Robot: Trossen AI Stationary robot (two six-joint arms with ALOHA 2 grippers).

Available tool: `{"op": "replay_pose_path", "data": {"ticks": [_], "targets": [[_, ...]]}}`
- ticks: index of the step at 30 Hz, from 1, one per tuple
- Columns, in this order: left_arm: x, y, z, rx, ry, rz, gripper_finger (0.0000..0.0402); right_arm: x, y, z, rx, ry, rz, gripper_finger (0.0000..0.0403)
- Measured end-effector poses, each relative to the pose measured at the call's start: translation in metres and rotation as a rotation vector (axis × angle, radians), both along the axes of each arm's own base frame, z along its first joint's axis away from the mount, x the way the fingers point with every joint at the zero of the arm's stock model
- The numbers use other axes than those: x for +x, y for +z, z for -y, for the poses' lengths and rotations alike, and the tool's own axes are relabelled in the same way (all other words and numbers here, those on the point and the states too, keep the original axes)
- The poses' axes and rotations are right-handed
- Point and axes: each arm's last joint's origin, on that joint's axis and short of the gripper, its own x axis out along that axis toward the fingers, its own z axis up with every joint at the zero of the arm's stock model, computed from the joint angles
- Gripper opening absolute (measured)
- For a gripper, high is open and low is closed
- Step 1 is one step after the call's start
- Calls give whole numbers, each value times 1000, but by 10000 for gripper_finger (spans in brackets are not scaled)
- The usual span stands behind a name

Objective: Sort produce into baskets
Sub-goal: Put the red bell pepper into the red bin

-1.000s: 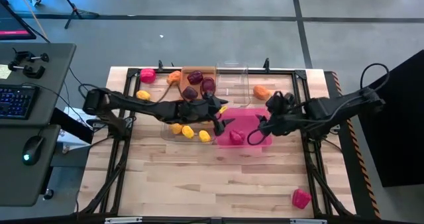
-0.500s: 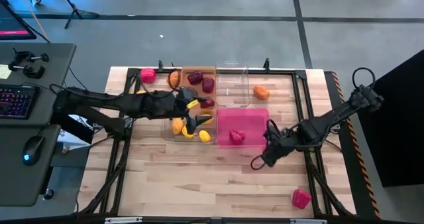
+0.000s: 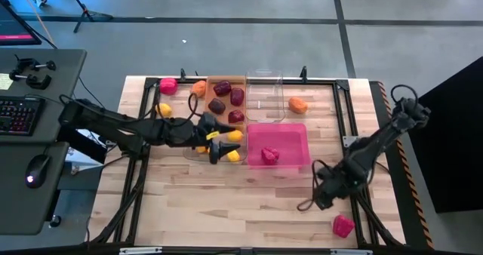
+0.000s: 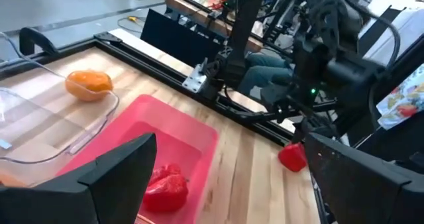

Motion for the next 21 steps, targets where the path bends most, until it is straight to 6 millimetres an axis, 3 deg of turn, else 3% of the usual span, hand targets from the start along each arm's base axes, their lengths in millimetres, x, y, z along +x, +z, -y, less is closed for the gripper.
{"op": "replay_pose_path", "data": {"ticks": [9,21], "targets": [[0,1,4,-2,-11,15,370,-2,-34,-46,63,52,-194,314],[0,1,3,-6,-8,24,370,0,-60,-75,159,130,-257,314]]}}
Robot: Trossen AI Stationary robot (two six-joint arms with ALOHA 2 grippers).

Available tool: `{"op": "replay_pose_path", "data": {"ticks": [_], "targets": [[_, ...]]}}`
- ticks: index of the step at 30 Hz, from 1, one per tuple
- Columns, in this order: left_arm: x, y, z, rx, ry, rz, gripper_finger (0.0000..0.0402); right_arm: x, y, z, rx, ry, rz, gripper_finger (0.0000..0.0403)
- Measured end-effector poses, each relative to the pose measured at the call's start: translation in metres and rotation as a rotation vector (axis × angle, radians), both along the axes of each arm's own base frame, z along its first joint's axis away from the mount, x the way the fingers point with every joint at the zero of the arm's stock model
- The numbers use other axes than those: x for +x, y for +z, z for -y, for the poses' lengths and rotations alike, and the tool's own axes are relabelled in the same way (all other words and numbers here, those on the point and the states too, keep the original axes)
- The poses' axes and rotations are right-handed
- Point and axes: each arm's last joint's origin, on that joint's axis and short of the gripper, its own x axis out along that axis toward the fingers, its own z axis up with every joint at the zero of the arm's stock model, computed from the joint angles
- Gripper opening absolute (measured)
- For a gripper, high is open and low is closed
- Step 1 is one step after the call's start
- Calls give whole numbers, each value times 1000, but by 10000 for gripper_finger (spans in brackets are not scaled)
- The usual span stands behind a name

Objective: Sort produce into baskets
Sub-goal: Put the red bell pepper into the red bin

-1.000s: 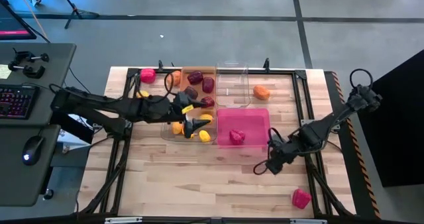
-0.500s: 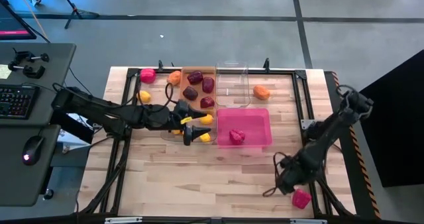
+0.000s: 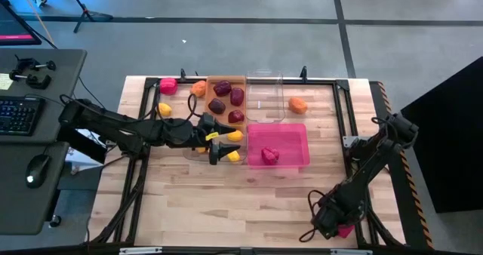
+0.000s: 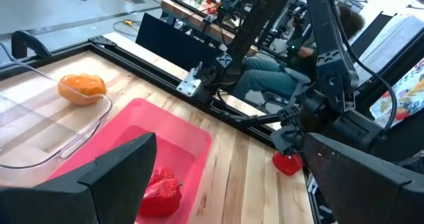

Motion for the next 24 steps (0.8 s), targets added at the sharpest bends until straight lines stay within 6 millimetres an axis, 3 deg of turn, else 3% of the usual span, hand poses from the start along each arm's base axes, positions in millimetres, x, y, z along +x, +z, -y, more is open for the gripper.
{"op": "replay_pose_path", "data": {"ticks": [16,24], "targets": [[0,1,0,-17,4,10,370,-3,-14,-7,40,88,-65,314],[0,1,0,-18,4,17,370,1,-33,-13,45,130,-74,314]]}}
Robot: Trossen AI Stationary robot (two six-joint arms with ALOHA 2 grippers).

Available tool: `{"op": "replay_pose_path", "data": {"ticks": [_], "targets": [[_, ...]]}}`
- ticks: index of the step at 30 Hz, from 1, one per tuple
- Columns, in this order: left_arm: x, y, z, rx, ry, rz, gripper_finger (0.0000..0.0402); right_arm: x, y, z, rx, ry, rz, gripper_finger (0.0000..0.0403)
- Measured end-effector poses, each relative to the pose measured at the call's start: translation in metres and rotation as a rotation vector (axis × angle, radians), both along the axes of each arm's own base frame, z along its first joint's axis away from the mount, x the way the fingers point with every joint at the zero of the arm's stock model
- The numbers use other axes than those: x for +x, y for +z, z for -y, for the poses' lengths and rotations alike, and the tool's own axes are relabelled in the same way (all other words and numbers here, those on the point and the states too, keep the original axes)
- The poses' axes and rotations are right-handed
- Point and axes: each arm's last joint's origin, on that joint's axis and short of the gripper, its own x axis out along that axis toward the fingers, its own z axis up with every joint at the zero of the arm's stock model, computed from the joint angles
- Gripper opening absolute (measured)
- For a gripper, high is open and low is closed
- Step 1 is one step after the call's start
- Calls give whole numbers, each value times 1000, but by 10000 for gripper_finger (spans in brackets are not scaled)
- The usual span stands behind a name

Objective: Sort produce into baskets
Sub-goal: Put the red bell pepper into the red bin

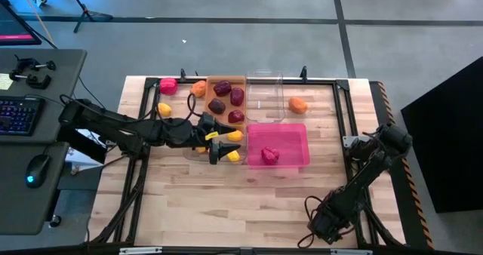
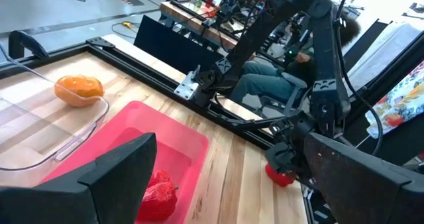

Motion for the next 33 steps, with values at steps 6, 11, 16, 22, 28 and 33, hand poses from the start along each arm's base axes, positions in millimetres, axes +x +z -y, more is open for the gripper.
{"op": "replay_pose_path", "data": {"ticks": [6,11,16,22,28,33], "targets": [[0,0,-1,4,21,0,370,10,-4,9,-104,-40,87,314],[0,0,-3,4,31,0,370,17,-5,19,-143,-39,114,314],[-2,3,-3,-11,28,12,370,16,10,21,-76,-23,148,314],[-9,11,-4,-37,31,45,370,1,50,28,-101,-136,234,314],[-10,11,-12,-34,51,36,370,-8,75,41,-214,-349,342,314],[-9,10,-17,-25,62,23,370,-7,73,40,-174,-168,427,314]]}}
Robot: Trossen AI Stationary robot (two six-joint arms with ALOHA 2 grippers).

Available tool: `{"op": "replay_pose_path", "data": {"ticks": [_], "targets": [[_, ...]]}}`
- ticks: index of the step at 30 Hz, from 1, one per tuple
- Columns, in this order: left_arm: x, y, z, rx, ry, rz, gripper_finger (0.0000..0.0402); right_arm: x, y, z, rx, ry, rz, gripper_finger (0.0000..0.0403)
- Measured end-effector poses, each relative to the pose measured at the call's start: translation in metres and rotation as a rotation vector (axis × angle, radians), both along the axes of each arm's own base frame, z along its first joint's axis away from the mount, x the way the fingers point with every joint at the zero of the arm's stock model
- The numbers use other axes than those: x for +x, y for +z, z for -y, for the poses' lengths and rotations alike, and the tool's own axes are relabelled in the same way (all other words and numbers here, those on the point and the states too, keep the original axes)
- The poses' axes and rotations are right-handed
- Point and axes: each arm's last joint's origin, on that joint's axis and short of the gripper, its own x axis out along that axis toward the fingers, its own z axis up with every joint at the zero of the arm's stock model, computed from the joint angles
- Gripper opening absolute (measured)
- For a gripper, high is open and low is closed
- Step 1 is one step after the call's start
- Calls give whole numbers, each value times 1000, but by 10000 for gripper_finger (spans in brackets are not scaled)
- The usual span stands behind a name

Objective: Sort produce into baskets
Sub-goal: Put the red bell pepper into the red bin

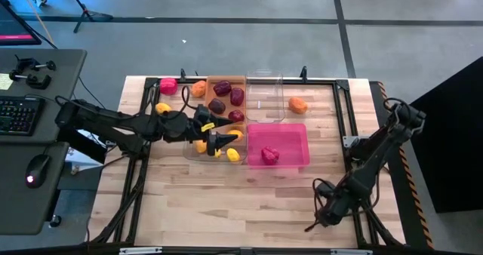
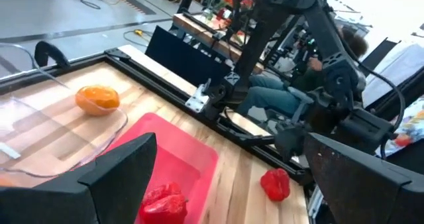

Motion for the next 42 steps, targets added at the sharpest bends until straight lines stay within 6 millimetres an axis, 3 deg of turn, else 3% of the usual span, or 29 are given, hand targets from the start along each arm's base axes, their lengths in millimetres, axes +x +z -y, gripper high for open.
{"op": "replay_pose_path", "data": {"ticks": [5,9,13,21,30,42], "targets": [[1,0,-5,-10,-13,2,370,2,0,-5,49,327,159,314],[1,0,-5,-36,-14,4,370,-2,-2,1,14,506,161,314],[0,0,-1,-61,-23,6,370,-6,-3,7,-47,641,161,314],[0,-1,11,-93,-46,9,370,-13,-4,2,-105,1051,323,314],[2,-6,25,-115,3,4,370,-19,-6,-15,-71,1189,426,314],[3,-9,30,-138,63,8,370,-13,-46,-33,-183,1240,343,314]]}}
